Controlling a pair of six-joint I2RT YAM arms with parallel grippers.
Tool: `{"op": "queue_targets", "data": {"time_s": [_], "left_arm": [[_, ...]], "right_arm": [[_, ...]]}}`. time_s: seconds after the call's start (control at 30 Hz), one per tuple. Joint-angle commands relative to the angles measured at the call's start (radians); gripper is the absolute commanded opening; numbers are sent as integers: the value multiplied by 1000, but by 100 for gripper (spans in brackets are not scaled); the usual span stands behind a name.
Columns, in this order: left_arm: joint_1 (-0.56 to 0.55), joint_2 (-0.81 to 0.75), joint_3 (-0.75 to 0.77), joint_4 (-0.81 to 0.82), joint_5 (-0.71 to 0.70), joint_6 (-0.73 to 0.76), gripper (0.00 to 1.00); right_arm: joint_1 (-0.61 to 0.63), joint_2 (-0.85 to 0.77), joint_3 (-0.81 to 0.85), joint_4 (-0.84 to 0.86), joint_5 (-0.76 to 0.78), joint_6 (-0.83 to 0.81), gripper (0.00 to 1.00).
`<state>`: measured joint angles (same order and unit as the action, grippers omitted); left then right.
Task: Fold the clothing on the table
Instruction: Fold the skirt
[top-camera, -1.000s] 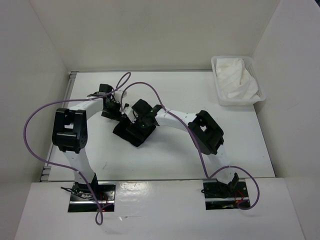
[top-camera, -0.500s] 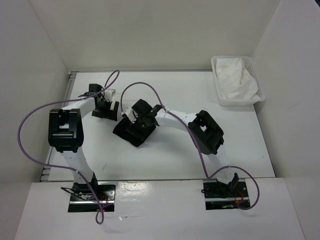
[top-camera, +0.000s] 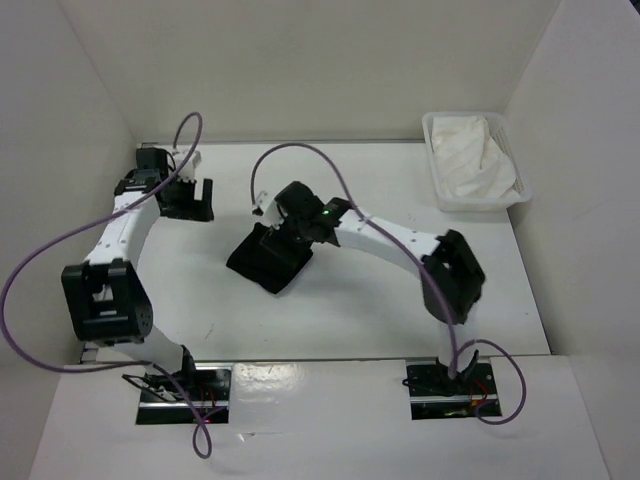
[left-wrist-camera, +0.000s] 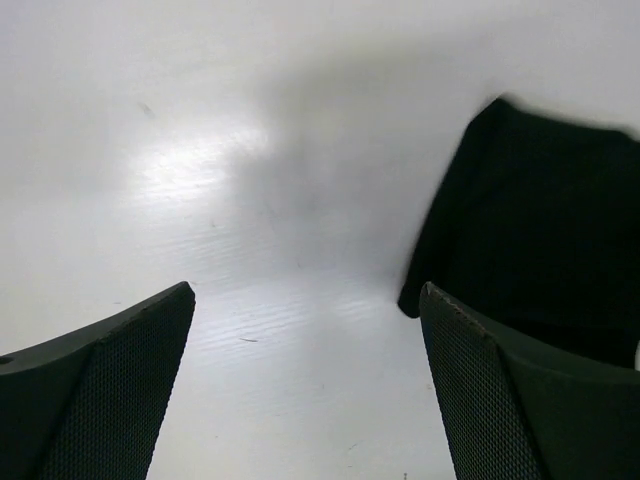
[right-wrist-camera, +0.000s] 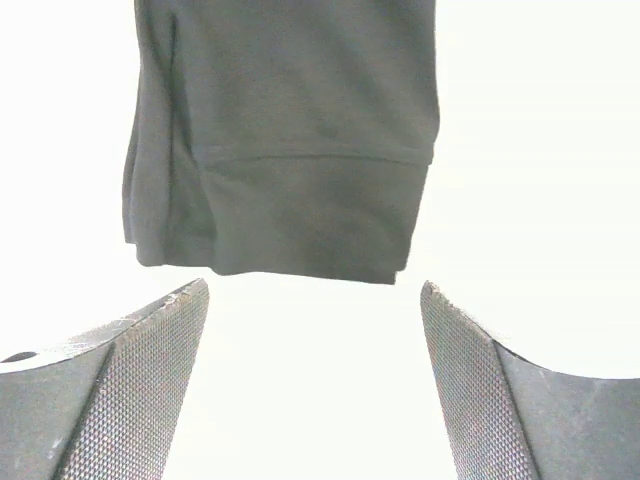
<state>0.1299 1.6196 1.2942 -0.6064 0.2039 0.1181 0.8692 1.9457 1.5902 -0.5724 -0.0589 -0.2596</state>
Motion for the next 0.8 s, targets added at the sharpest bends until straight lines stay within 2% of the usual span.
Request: {"op": "queue_targets", "data": {"time_s": [0.0, 0.03, 0.17, 0.2, 0.27, 0.3, 0.43, 0.6, 0.7, 0.77], "left_arm": [[8, -198, 76, -59, -11, -64, 99], [32, -226, 76, -75, -11, -64, 99], [95, -371, 37, -89, -1, -98, 100], [106, -423, 22, -89, -1, -98, 100], [140, -469, -32, -89, -1, -107, 100], [152, -513, -51, -73, -1, -121, 100], [186, -581, -125, -62, -1, -146, 100], [267, -618, -170, -53, -17, -146, 100], [299, -630, -203, -67, -17, -115, 100], [300, -639, -213, -76, -8, -106, 100]], "right_arm": [[-44, -270, -85, 68, 174, -20, 92], [-70, -309, -111, 101, 189, -4, 94], [-316, -506, -234, 175, 159, 83, 99], [-446, -539, -271, 175, 159, 107, 99], [-560, -612, -300, 149, 159, 143, 99], [-640, -631, -315, 137, 213, 160, 99], [-739, -721, -401, 79, 324, 175, 99], [-792, -798, -482, -15, 294, 224, 99], [-828, -873, -541, 8, 281, 224, 99], [-837, -918, -579, 34, 333, 206, 99]]}}
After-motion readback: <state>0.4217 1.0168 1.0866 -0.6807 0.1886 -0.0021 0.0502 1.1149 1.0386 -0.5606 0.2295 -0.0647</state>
